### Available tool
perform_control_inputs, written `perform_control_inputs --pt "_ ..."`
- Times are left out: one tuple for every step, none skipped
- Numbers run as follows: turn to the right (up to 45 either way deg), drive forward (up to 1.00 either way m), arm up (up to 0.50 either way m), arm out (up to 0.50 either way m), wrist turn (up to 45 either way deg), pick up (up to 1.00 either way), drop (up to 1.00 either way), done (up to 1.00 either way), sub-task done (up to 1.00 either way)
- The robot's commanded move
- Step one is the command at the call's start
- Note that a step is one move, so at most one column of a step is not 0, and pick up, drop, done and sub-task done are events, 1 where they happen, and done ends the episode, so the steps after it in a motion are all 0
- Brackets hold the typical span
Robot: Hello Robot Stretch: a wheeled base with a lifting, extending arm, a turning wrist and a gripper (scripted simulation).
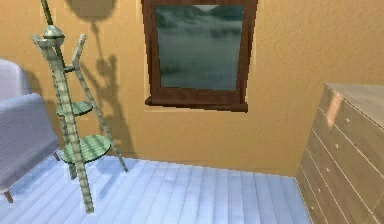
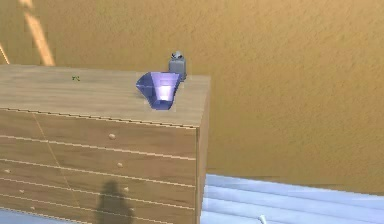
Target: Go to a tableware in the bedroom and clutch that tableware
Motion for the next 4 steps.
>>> perform_control_inputs --pt "0.0 0.0 0.38 0.0 0.0 0.0 0.0 0.0 0.0" --pt "0.0 0.0 0.0 0.46 0.0 0.0 0.0 0.0 0.0" --pt "0.0 0.0 0.0 0.0 45.0 0.0 0.0 0.0 0.0" --pt "0.0 0.0 0.0 0.0 45.0 0.0 0.0 0.0 0.0"
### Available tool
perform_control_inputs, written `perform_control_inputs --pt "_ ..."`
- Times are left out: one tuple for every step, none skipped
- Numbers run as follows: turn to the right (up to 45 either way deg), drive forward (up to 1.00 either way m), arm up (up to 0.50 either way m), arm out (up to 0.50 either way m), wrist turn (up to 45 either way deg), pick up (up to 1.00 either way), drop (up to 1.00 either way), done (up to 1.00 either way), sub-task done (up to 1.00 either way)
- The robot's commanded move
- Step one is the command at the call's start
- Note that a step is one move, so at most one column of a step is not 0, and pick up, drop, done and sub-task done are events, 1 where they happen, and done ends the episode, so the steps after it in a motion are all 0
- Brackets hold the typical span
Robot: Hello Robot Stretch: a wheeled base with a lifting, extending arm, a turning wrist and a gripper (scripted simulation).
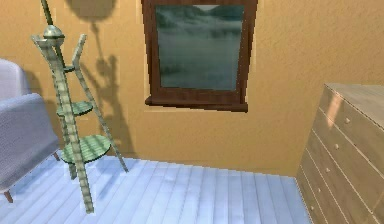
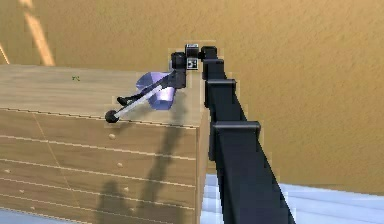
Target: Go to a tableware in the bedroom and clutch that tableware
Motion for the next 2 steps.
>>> perform_control_inputs --pt "0.0 0.0 0.0 0.0 45.0 0.0 0.0 0.0 0.0" --pt "0.0 0.0 0.0 0.0 30.0 0.0 0.0 0.0 0.0"
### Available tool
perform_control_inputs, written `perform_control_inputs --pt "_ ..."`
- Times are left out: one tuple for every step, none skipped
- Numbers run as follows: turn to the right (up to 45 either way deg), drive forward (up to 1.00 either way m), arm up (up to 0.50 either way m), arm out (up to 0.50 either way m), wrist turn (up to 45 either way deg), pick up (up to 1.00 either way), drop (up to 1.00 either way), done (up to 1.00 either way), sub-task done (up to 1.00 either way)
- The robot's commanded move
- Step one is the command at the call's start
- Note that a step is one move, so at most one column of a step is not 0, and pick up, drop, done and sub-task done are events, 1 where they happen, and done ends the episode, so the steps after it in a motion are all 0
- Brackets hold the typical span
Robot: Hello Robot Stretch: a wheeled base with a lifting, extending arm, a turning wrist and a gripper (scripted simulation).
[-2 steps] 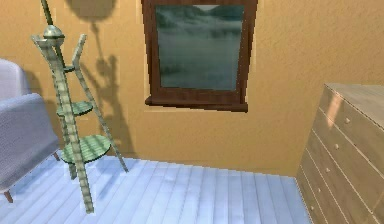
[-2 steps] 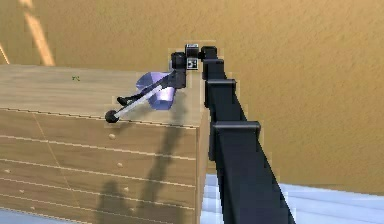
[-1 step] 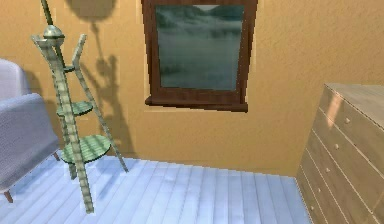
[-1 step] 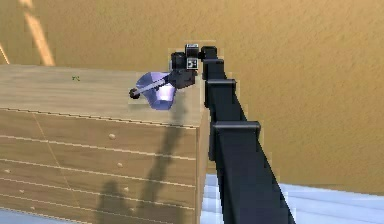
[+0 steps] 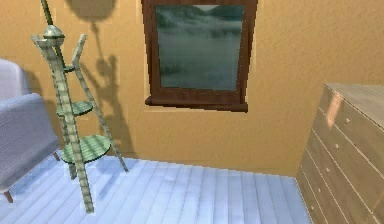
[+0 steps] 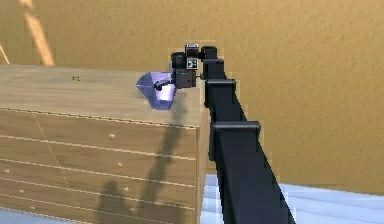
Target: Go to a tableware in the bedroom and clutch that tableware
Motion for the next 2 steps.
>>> perform_control_inputs --pt "0.0 0.0 0.0 0.0 0.0 1.0 0.0 0.0 0.0" --pt "0.0 0.0 0.0 0.0 0.0 0.0 0.0 1.0 0.0"
